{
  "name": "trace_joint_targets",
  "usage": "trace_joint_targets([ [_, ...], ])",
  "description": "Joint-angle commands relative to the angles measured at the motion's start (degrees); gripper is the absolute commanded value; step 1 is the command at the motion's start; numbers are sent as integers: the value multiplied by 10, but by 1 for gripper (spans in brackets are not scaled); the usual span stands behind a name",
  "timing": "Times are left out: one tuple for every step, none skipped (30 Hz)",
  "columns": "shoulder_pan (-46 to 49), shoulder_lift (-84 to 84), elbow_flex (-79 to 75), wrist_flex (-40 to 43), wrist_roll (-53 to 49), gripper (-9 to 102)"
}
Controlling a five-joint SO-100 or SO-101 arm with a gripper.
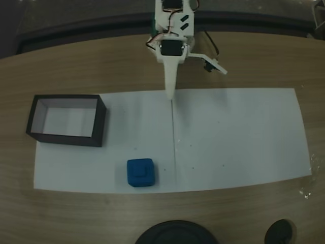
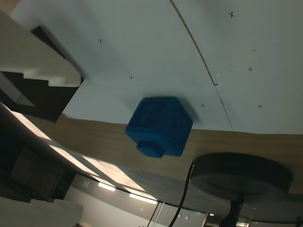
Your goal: Grab a blue square and put it in the box.
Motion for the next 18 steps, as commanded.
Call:
trace_joint_targets([
  [-3, -9, -69, -13, -28, 25],
  [-3, -23, -83, -13, -33, 25],
  [-3, -44, -100, -13, -39, 26],
  [-3, -74, -118, -13, -41, 27],
  [-2, -112, -138, -13, -42, 28],
  [1, -156, -161, -13, -39, 31],
  [3, -207, -185, -13, -38, 33],
  [4, -263, -214, -13, -38, 35],
  [4, -323, -246, -11, -38, 36],
  [4, -383, -281, -8, -38, 36],
  [5, -445, -319, -5, -38, 36],
  [10, -504, -357, -2, -37, 37],
  [17, -563, -397, 6, -37, 37],
  [21, -621, -440, 15, -37, 37],
  [27, -678, -483, 25, -37, 37],
  [36, -732, -526, 35, -36, 37],
  [47, -784, -568, 48, -36, 37],
  [55, -831, -609, 62, -31, 37],
])
